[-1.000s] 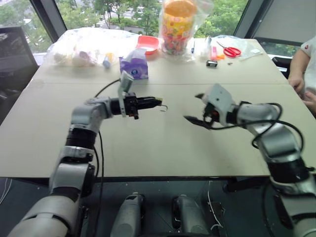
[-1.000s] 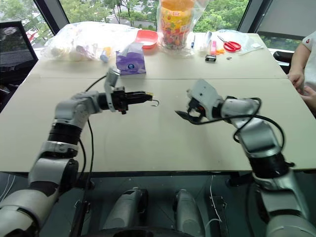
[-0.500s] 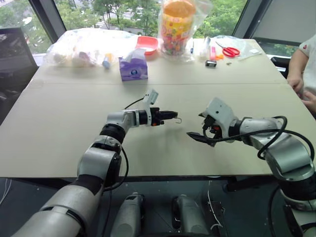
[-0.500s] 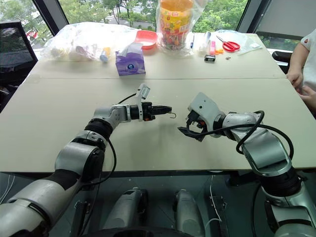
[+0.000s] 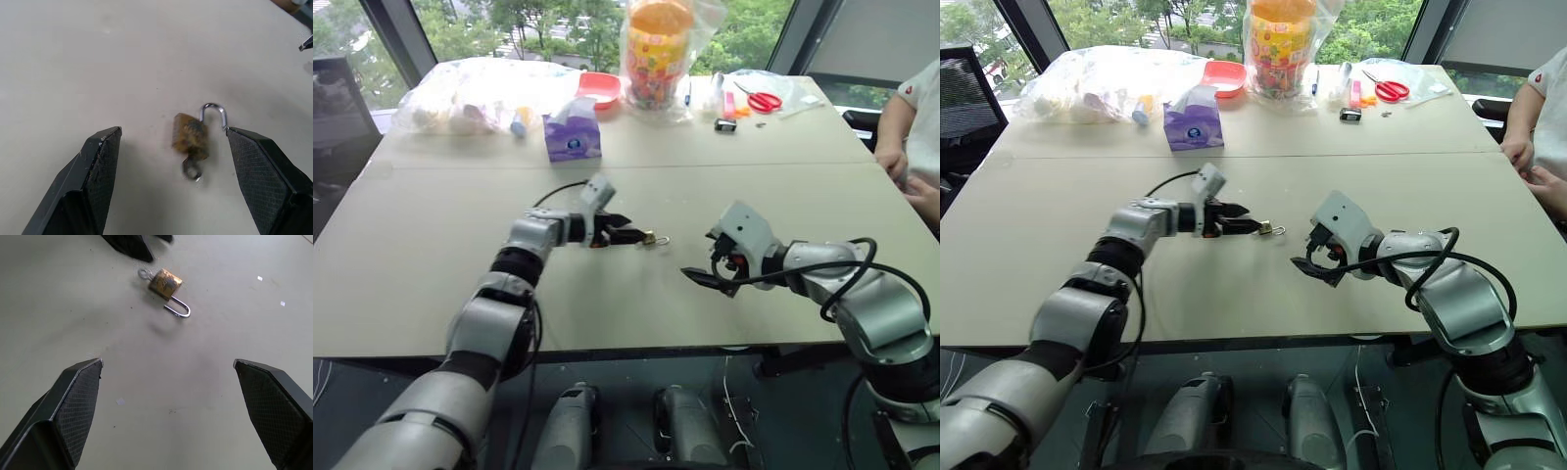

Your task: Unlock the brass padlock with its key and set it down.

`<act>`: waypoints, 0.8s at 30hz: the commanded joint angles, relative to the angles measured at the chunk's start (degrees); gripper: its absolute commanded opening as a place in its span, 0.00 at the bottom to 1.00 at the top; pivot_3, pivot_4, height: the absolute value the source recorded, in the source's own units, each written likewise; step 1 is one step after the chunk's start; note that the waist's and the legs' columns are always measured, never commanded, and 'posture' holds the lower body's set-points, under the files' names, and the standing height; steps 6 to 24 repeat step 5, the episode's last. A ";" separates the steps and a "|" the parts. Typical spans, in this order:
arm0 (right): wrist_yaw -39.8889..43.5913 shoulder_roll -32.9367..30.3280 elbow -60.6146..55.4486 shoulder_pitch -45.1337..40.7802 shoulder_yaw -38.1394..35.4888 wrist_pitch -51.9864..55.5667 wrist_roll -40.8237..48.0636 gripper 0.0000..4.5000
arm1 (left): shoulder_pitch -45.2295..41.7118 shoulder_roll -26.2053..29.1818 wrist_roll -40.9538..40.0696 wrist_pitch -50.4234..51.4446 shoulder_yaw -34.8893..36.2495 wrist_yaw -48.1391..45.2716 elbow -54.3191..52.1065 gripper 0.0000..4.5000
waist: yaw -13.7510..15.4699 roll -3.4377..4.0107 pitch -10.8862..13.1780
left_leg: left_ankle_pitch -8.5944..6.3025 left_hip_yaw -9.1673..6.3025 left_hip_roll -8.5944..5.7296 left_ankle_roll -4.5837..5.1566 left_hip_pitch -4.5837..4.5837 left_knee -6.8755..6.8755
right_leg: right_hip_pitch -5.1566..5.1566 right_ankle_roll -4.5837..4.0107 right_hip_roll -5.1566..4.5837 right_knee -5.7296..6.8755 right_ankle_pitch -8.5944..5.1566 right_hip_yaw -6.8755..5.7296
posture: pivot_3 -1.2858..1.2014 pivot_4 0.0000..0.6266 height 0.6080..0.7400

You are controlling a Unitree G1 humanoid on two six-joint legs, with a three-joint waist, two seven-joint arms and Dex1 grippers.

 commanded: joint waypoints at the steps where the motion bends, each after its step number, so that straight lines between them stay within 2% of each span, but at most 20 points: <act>1: -1.39 1.24 -0.93 0.53 -2.84 -1.42 1.04 1.00 | 3.86 1.80 -2.83 3.08 2.71 1.33 -12.65 0.79 | 0.50 0.00 0.00 | 0.00 0.00 -0.01 0.00 -0.01 0.00 | -0.01 0.00 -0.04 0.00 0.00 0.00 | 0.52 0.24 1.00; 3: -4.09 4.08 1.42 1.72 -4.28 -4.23 0.28 1.00 | 11.77 4.67 -7.23 9.59 7.82 4.44 -28.10 0.79 | 0.57 -0.01 0.00 | -0.01 0.00 -0.04 0.01 -0.03 0.01 | 0.01 -0.06 -0.10 -0.06 -0.03 0.01 | 0.52 0.24 1.00; 5: -6.97 6.83 3.71 2.20 -5.34 -7.27 -1.04 1.00 | 17.64 4.96 -10.93 15.29 12.05 9.25 -39.95 0.79 | 0.48 0.00 0.00 | -0.06 0.00 -0.04 0.05 -0.02 -0.01 | 0.05 -0.08 -0.17 -0.14 -0.04 0.05 | 0.52 0.24 1.00; 24: -6.97 6.83 3.71 2.20 -5.34 -7.27 -1.04 1.00 | 17.64 4.96 -10.93 15.29 12.05 9.25 -39.95 0.79 | 0.48 0.00 0.00 | -0.06 0.00 -0.04 0.05 -0.02 -0.01 | 0.05 -0.08 -0.17 -0.14 -0.04 0.05 | 0.52 0.24 1.00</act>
